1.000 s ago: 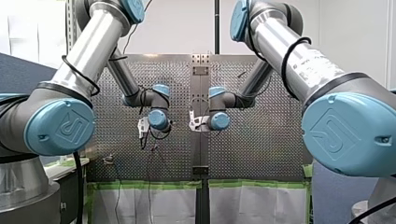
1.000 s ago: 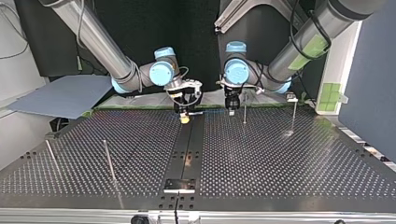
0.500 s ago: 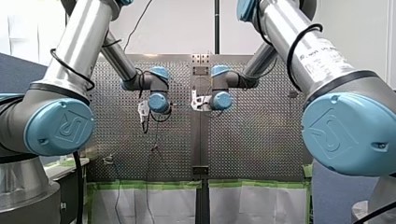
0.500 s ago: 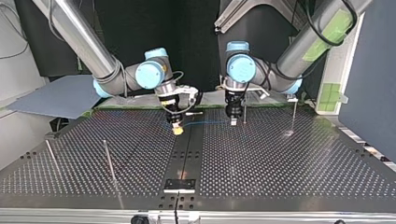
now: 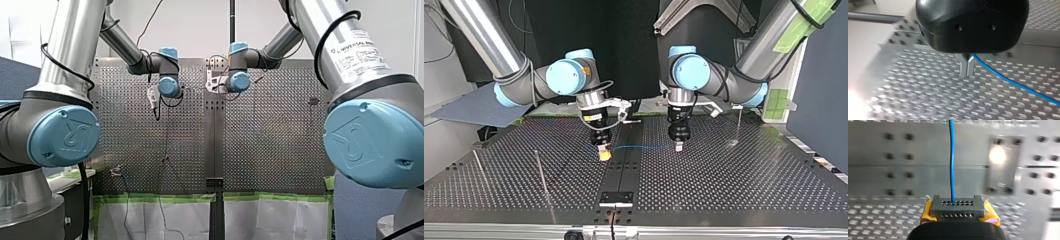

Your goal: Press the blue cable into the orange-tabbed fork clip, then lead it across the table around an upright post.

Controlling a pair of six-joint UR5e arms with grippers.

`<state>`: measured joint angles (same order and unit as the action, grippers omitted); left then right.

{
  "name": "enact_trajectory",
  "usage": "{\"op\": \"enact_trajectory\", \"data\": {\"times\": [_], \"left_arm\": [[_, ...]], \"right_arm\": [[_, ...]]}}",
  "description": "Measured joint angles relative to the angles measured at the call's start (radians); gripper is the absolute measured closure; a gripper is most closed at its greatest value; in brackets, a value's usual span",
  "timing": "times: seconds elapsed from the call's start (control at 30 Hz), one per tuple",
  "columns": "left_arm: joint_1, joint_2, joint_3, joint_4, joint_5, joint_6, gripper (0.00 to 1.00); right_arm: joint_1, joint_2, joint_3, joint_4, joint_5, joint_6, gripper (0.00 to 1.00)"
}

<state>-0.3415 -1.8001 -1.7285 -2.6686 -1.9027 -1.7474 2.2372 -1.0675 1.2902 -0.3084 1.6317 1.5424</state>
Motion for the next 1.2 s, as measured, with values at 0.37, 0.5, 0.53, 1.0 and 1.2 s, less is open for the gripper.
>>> {"op": "enact_trajectory", "data": {"times": [0.37, 0.5, 0.53, 1.0, 1.2], "left_arm": [[-0.006, 0.013, 0.107, -0.069, 0.011, -0.018, 0.98], [-0.009, 0.013, 0.15, -0.093, 0.023, -0.021, 0.98], [-0.01, 0.013, 0.157, -0.096, 0.027, -0.023, 0.98], [-0.039, 0.011, 0.243, -0.147, 0.065, -0.031, 0.98], [-0.062, 0.006, 0.282, -0.163, 0.079, -0.038, 0.98]], "right_arm": [[-0.012, -0.074, -0.048, 0.073, 0.022, 0.003, 1.0], [-0.023, -0.09, -0.05, 0.077, 0.03, 0.011, 1.0], [-0.027, -0.093, -0.05, 0.078, 0.034, 0.013, 1.0], [-0.084, -0.112, -0.051, 0.099, 0.062, 0.017, 1.0], [-0.129, -0.15, -0.051, 0.108, 0.06, 0.025, 1.0]]}}
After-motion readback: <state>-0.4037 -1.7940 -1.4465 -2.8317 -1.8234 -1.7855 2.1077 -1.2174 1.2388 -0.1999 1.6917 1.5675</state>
